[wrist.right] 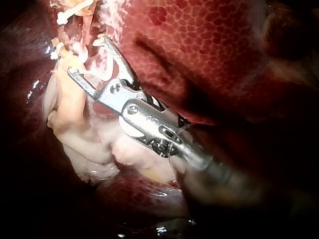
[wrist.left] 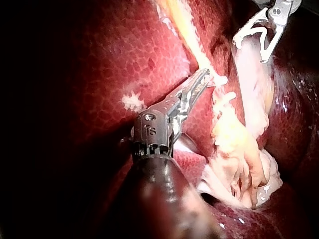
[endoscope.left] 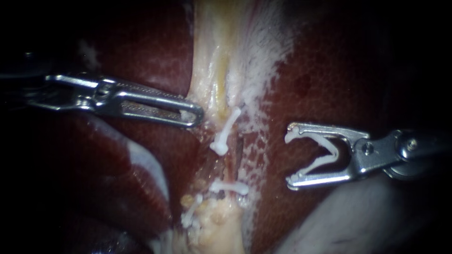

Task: Clipping second clip right tube

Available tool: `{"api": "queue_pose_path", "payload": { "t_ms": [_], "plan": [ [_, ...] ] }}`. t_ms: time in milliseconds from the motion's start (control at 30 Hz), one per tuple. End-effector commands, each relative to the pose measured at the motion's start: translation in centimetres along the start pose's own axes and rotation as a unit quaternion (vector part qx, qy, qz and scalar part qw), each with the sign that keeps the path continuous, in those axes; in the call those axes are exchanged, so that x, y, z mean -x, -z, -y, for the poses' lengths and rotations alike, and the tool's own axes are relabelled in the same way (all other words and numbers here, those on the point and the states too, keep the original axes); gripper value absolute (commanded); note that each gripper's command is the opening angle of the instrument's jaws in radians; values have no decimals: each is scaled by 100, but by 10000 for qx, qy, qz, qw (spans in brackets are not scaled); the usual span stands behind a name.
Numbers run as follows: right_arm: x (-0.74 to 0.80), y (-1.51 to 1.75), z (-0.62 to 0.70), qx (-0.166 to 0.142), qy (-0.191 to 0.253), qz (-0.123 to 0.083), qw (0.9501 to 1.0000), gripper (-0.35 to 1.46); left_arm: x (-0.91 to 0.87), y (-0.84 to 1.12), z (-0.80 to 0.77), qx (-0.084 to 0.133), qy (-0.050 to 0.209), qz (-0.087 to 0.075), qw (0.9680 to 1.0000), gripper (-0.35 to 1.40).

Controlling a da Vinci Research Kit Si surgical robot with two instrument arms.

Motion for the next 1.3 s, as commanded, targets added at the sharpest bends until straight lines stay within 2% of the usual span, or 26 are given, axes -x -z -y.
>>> {"api": "queue_pose_path", "payload": {
  "t_ms": [33, 233, 500, 667, 900, 1100, 1300],
  "plan": [
    [0, 0, 0, 0, -1, 1, 10000, 60, 0, 0, 0, -13, -2, -3, 10000, -35],
    [2, -3, 1, 3, 8, 2, 10000, 60, -1, 1, 1, -16, -3, -4, 10000, -35],
    [11, -24, 6, 58, -630, -7, 9980, 60, 10, 13, 9, -49, 30, -14, 10000, -35],
    [28, -43, 12, 50, -955, -10, 9954, 60, 24, 27, 21, -95, 71, -27, 9999, -35],
    [57, -73, 14, 17, -1269, -4, 9919, 60, 48, 51, 46, -127, 115, 124, 9998, -35],
    [70, -90, 11, 0, -1440, 0, 9896, 60, 51, 54, 60, -137, 89, 137, 9998, -35],
    [74, -101, 10, -3, -1573, 2, 9875, 60, 51, 54, 61, -142, 89, 151, 9997, -35]
  ]
}}
